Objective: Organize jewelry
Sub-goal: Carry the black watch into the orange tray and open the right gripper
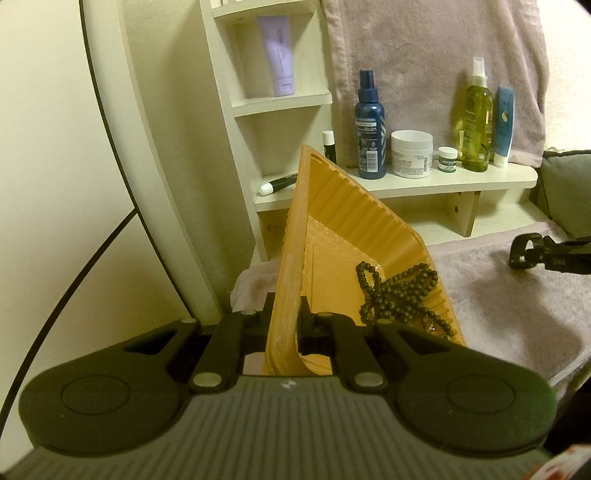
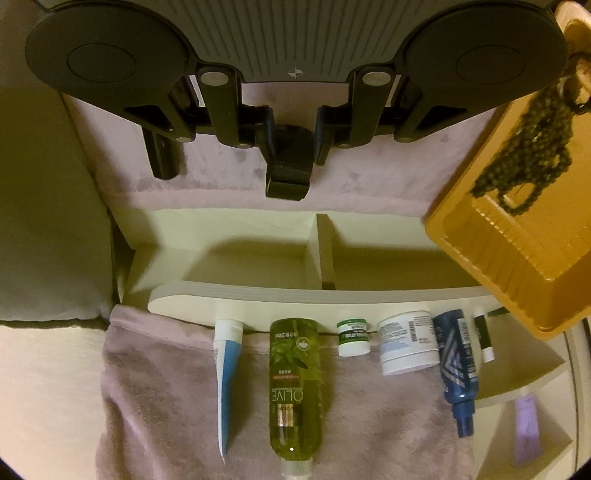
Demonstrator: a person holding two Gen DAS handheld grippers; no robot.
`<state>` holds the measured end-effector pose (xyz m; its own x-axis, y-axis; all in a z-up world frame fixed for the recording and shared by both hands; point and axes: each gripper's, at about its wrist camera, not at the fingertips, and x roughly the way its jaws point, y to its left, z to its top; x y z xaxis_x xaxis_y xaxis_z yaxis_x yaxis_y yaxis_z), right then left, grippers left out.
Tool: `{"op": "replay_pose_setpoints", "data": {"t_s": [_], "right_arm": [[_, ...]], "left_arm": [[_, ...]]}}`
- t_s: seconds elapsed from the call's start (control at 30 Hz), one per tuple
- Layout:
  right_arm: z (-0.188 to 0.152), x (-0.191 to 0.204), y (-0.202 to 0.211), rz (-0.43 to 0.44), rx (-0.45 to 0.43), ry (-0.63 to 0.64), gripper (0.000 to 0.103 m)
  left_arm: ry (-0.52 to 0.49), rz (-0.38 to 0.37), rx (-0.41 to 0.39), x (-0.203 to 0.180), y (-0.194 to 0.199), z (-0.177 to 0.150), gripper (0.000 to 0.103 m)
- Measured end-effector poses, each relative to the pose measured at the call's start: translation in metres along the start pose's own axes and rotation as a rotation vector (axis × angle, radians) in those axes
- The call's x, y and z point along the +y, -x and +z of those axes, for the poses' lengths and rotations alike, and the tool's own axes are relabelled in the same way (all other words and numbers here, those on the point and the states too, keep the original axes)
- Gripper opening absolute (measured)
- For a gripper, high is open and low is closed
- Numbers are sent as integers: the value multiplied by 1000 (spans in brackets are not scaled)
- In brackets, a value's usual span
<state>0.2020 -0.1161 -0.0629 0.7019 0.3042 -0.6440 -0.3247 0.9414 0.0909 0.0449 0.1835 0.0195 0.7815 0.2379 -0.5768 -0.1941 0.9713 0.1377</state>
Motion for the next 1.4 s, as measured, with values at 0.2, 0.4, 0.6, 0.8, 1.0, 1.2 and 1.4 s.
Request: {"op": "replay_pose_setpoints", "data": {"t_s": [0.2,0.4,0.6,0.8,1.0,1.2,1.4], "right_arm": [[0,4,21,33,1,10,20],[8,23,36,96,-8,37,19],[26,58,47,206,-39,81,18],[45,99,47,350,-51,136,18],[58,135,37,526,-13,174,18],[53,164,23,611,48,231,18],[42,169,7,642,114,242,18]], "left_arm": [[-2,-6,-5,-1,1,1,9],[-7,-7,-6,-1,2,1,9],[-4,-8,-6,0,2,1,9],[2,-10,-6,1,2,-1,9],[7,-13,-6,2,2,-1,9],[12,-15,-6,3,1,-1,9],[13,-15,-7,3,1,0,9]]}}
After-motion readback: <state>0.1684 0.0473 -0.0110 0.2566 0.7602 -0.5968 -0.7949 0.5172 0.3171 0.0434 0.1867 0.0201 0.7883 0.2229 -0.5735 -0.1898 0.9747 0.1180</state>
